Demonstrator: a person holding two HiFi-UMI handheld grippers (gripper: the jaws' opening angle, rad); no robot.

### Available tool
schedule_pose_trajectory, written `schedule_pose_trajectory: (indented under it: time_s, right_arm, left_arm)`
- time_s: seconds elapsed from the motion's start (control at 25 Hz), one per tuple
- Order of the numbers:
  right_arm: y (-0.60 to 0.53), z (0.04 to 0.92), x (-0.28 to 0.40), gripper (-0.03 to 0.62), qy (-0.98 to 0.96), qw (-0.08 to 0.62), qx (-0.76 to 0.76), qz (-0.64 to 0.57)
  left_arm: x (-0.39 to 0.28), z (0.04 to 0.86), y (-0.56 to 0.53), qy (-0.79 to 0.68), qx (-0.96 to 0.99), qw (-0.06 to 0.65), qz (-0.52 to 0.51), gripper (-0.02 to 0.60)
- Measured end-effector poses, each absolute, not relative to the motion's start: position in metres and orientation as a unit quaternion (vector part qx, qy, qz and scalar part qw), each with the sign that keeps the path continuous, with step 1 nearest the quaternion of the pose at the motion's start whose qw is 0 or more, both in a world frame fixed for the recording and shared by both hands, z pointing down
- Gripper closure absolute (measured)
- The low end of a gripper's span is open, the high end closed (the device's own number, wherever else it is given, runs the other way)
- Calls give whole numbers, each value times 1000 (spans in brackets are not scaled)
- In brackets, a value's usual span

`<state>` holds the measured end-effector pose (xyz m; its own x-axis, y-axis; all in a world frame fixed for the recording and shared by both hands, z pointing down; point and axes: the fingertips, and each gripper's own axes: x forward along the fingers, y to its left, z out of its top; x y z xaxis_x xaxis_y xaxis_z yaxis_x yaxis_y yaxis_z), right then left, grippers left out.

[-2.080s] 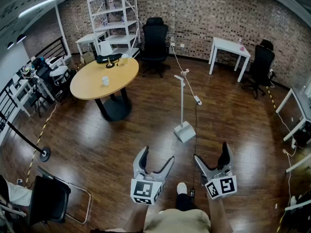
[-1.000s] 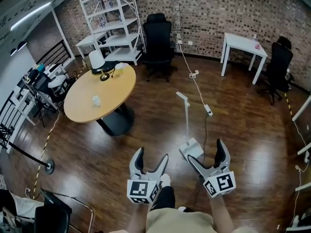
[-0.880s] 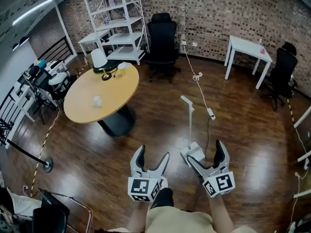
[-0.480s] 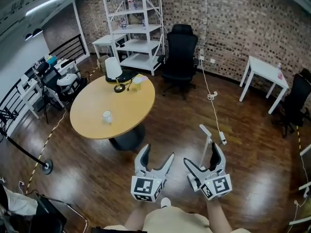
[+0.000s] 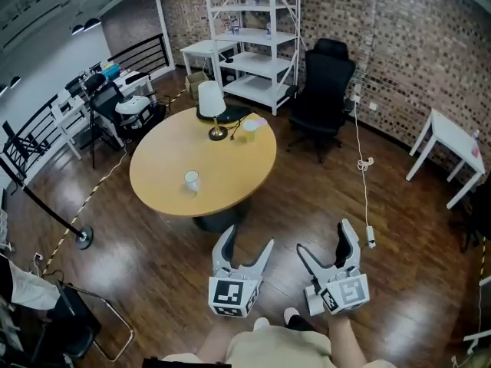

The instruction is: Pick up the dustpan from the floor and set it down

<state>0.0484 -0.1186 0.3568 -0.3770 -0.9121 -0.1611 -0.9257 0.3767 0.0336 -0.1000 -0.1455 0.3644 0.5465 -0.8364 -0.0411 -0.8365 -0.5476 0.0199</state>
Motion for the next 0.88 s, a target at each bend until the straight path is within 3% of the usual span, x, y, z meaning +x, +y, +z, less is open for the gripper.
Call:
schedule_pose_trajectory:
  time_s: [0.28, 0.52, 0.88]
  right_arm:
    - [-156, 374, 83, 114, 832, 45, -552, 34]
    - [-151, 422, 156, 138, 800, 4, -600, 0]
    - [-109, 581, 285, 146, 741, -72, -653, -141]
  left_arm:
    - [-56, 374, -179, 453, -892, -3, 2, 238]
    - [17, 397, -197, 383, -923, -21, -27, 241]
    - [154, 485, -191, 268, -956, -62, -102, 268]
